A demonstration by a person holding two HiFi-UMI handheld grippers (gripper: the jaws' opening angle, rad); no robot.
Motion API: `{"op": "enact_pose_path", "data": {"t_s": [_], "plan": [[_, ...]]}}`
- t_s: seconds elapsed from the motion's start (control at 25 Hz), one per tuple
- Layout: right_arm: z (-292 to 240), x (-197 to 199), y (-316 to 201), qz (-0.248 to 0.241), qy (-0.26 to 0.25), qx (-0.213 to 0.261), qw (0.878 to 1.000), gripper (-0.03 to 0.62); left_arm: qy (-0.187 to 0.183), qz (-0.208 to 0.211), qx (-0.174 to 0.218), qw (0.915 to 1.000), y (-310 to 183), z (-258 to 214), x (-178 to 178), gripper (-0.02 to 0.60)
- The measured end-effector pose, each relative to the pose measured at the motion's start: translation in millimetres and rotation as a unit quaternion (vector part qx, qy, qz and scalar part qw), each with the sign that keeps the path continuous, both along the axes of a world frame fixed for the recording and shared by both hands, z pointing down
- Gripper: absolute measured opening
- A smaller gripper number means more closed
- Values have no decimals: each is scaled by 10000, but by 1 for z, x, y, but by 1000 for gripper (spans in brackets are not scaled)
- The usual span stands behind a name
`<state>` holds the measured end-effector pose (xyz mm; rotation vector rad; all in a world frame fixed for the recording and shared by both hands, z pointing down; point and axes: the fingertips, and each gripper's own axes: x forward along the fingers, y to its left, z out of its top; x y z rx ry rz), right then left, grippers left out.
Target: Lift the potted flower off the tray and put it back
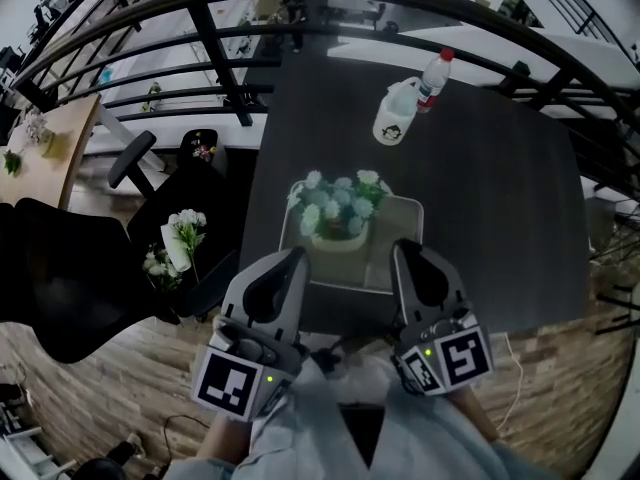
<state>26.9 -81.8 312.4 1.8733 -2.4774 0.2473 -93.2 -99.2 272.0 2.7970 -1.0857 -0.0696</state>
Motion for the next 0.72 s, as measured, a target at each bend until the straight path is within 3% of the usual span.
{"op": "enact_pose_path", "data": {"t_s": [0.12,0.4,0.72], "plan": [[0,-2,-5,66,25,-15,10000,5,-3,66,87,9999,-7,-2,-2,5],[7,4,-8,239,112,-235,9994,5,-3,222,-310,9993,-12,10,1,5],[22,9,-12,203,132,-478,9986,4,-216,61,-537,9983,-23,29,-5,5]]}}
